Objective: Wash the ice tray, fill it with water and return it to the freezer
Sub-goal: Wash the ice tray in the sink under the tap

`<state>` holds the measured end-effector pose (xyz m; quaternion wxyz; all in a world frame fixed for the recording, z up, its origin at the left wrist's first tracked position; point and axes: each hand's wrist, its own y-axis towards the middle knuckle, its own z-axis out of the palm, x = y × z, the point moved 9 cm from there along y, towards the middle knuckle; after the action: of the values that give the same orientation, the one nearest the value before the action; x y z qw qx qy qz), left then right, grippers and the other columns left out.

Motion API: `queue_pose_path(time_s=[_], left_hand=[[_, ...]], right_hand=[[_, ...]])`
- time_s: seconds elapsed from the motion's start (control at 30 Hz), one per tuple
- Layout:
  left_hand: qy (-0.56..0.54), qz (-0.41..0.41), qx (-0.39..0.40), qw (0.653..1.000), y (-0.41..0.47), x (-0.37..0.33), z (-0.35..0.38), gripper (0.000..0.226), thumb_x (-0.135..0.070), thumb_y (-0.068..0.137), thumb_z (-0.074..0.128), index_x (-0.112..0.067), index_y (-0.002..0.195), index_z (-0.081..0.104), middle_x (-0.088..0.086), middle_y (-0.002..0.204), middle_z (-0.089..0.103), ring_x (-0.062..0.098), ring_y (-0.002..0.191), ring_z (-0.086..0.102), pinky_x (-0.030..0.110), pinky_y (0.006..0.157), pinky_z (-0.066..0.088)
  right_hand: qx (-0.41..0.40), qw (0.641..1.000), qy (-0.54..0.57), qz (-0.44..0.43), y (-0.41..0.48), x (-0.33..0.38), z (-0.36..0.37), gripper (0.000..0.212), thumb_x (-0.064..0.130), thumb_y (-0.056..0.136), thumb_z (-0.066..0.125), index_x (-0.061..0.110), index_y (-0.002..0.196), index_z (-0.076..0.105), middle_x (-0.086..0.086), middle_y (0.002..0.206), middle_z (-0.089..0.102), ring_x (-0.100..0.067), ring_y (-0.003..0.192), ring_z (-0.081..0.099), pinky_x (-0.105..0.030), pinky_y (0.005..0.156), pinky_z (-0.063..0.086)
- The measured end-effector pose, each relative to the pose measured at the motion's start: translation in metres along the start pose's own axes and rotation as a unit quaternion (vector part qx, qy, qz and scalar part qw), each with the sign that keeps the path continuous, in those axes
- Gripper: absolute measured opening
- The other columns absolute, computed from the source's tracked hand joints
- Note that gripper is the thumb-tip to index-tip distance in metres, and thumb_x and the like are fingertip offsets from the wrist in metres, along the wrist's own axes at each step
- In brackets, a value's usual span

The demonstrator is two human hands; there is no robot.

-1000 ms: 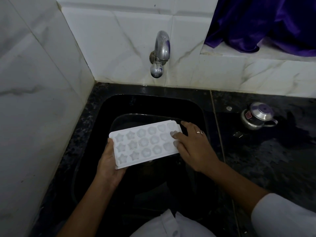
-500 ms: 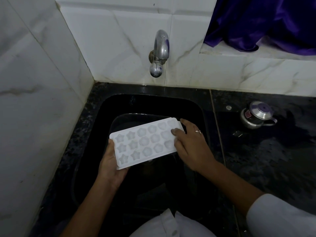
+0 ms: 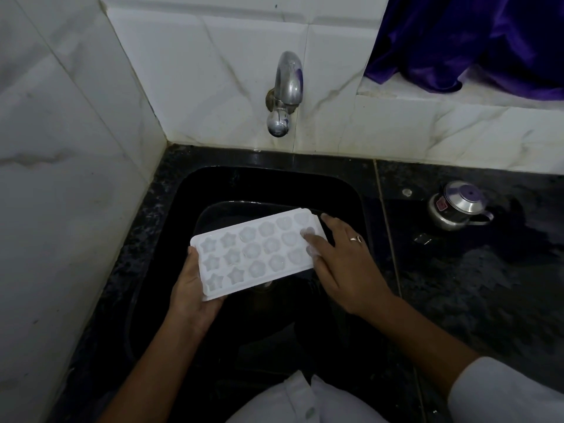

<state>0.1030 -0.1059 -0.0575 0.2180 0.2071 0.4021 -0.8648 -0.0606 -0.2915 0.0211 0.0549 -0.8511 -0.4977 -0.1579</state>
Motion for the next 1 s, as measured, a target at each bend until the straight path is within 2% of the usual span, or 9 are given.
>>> queue_pose_path(time_s=[0.1, 0.23, 0.37, 0.5, 0.63, 0.77, 0.8, 0.9, 1.0], left_hand=[[-0.014, 0.009, -0.001, 1.000, 0.001, -0.005, 0.000, 0.064, -0.058, 0.106, 0.039, -0.010, 0.143, 0.060, 0.017, 0.138, 0.069, 0.032, 0.116, 0.073, 0.044, 0.076, 0.065], [-0.007, 0.016, 0.004, 1.000, 0.000, -0.008, 0.003, 0.063, -0.058, 0.106, 0.037, -0.013, 0.121, 0.079, 0.016, 0.129, 0.074, 0.030, 0.107, 0.077, 0.044, 0.073, 0.066], [0.010, 0.011, 0.009, 1.000, 0.000, -0.003, 0.008, 0.064, -0.058, 0.107, 0.035, -0.011, 0.141, 0.061, 0.017, 0.135, 0.070, 0.031, 0.111, 0.076, 0.042, 0.072, 0.066], [0.006, 0.033, -0.004, 0.999, -0.001, -0.010, 0.006, 0.061, -0.054, 0.109, 0.036, -0.015, 0.113, 0.083, 0.014, 0.123, 0.077, 0.028, 0.101, 0.079, 0.039, 0.067, 0.065], [0.018, 0.022, -0.006, 1.000, -0.001, -0.005, 0.006, 0.062, -0.057, 0.108, 0.034, -0.011, 0.137, 0.065, 0.016, 0.132, 0.073, 0.030, 0.111, 0.076, 0.041, 0.072, 0.065], [0.014, 0.032, -0.003, 0.999, -0.003, -0.009, 0.009, 0.064, -0.053, 0.109, 0.034, -0.017, 0.102, 0.086, 0.012, 0.117, 0.079, 0.026, 0.098, 0.080, 0.038, 0.065, 0.065], [0.016, 0.033, -0.004, 0.999, -0.004, -0.010, 0.008, 0.064, -0.053, 0.109, 0.034, -0.017, 0.101, 0.087, 0.012, 0.116, 0.079, 0.026, 0.098, 0.080, 0.038, 0.065, 0.065], [0.022, 0.021, -0.006, 1.000, -0.001, -0.006, 0.006, 0.064, -0.058, 0.107, 0.035, -0.011, 0.136, 0.067, 0.016, 0.133, 0.072, 0.031, 0.113, 0.075, 0.041, 0.074, 0.065], [0.031, 0.020, 0.000, 0.999, 0.000, -0.002, 0.009, 0.066, -0.059, 0.107, 0.035, -0.009, 0.142, 0.060, 0.017, 0.136, 0.070, 0.031, 0.115, 0.074, 0.042, 0.076, 0.065]], right_hand=[[0.020, 0.999, -0.010, -0.027, -0.009, 0.007, 0.006, 0.050, 0.040, 0.106, 0.035, 0.026, 0.154, 0.043, -0.015, 0.166, 0.025, -0.035, 0.152, 0.026, -0.054, 0.121, 0.029], [0.028, 0.999, -0.001, -0.016, -0.011, -0.002, 0.006, 0.041, 0.040, 0.105, 0.039, 0.030, 0.143, 0.053, -0.013, 0.163, 0.030, -0.034, 0.150, 0.030, -0.057, 0.117, 0.032], [0.004, 0.999, 0.015, 0.027, -0.001, -0.002, 0.000, 0.034, 0.037, 0.104, 0.040, 0.025, 0.127, 0.063, -0.014, 0.158, 0.038, -0.035, 0.145, 0.034, -0.057, 0.115, 0.035], [0.018, 1.000, -0.011, -0.017, -0.007, 0.003, 0.003, 0.038, 0.039, 0.105, 0.037, 0.026, 0.134, 0.057, -0.013, 0.158, 0.036, -0.035, 0.147, 0.032, -0.057, 0.116, 0.033], [-0.005, 0.999, 0.017, 0.031, 0.000, 0.000, -0.004, 0.035, 0.037, 0.104, 0.040, 0.023, 0.124, 0.065, -0.017, 0.156, 0.040, -0.037, 0.145, 0.034, -0.057, 0.114, 0.035], [0.013, 1.000, -0.006, -0.011, -0.004, 0.005, 0.003, 0.037, 0.039, 0.105, 0.037, 0.026, 0.131, 0.060, -0.013, 0.159, 0.035, -0.035, 0.149, 0.030, -0.058, 0.117, 0.032], [0.009, 1.000, -0.008, -0.004, -0.004, 0.001, -0.001, 0.036, 0.039, 0.104, 0.038, 0.029, 0.132, 0.060, -0.013, 0.159, 0.036, -0.036, 0.149, 0.029, -0.058, 0.118, 0.031], [-0.006, 1.000, 0.005, 0.030, 0.002, -0.001, -0.006, 0.035, 0.038, 0.103, 0.039, 0.026, 0.123, 0.064, -0.015, 0.158, 0.038, -0.037, 0.147, 0.030, -0.059, 0.117, 0.031], [0.001, 1.000, -0.007, 0.007, 0.001, 0.008, 0.001, 0.035, 0.039, 0.103, 0.038, 0.020, 0.117, 0.065, -0.013, 0.159, 0.036, -0.035, 0.148, 0.030, -0.058, 0.116, 0.033]])
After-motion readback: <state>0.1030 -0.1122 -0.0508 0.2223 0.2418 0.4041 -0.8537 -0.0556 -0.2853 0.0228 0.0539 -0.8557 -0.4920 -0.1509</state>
